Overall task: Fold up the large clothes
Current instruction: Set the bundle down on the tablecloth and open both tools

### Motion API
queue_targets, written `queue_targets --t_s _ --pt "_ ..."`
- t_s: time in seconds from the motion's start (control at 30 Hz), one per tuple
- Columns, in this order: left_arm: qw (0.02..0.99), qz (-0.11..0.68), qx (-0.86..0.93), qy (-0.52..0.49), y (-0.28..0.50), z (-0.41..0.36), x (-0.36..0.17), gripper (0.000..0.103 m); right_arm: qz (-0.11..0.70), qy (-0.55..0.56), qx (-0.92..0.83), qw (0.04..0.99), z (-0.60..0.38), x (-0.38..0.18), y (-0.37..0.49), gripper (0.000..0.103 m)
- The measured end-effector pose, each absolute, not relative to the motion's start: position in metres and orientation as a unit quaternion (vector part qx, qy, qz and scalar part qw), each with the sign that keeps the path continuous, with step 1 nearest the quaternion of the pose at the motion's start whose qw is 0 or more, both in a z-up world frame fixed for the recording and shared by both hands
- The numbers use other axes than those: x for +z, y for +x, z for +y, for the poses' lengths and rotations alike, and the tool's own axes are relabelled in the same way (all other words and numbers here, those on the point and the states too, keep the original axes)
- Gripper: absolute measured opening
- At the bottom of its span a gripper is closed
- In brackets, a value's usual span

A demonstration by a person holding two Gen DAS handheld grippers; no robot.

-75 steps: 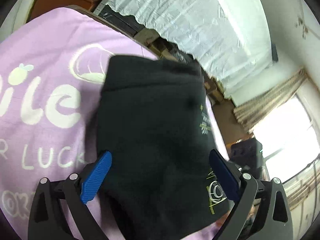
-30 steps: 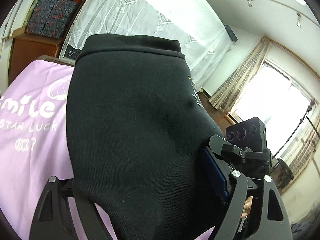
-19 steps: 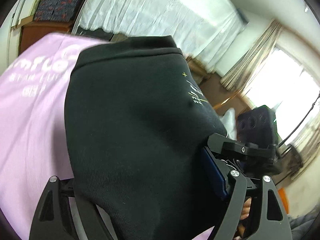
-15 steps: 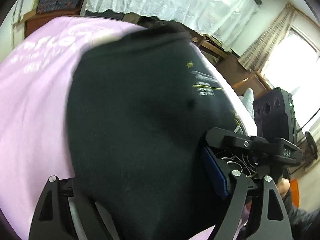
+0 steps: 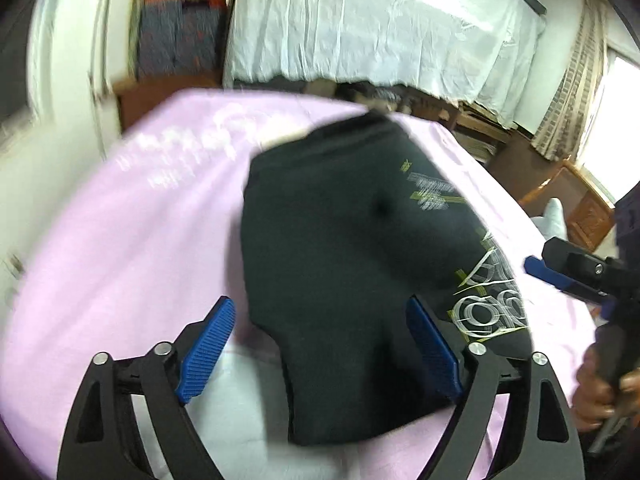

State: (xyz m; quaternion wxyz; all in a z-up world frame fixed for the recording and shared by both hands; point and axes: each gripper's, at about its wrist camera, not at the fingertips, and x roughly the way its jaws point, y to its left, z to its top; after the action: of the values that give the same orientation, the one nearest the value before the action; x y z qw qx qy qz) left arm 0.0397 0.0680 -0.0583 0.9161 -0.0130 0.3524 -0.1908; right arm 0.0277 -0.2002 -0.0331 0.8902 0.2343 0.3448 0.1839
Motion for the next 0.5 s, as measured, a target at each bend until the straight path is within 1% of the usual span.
queue_targets --t_s 0.03,0.07,0.2,0.3,0.5 --pt "0.923 0.338 -0.184 -0.004 0.033 0.067 -0.050 0.098 0.338 0.228 0.175 0.896 -0.201 -0.026 0.019 0.096" --pt "0.934 0.314 -0.170 0.011 0.020 0.064 -0.040 0.099 0.331 0.218 0.162 0.904 -0.200 -0.018 0.010 0.098" --pt "0.956 0.252 -0.141 0.048 -0.020 0.049 -0.008 0.099 0.312 0.189 0.141 0.920 -0.191 0.007 -0.012 0.098" --pt "0.962 0.232 -0.140 0.042 -0.045 0.048 0.002 0.099 0.297 0.161 0.131 0.932 -0.183 0.019 -0.042 0.098" --pt "0.965 0.217 -0.142 0.042 -0.064 0.042 0.015 0.099 0.267 0.113 0.122 0.949 -0.165 0.038 -0.080 0.098"
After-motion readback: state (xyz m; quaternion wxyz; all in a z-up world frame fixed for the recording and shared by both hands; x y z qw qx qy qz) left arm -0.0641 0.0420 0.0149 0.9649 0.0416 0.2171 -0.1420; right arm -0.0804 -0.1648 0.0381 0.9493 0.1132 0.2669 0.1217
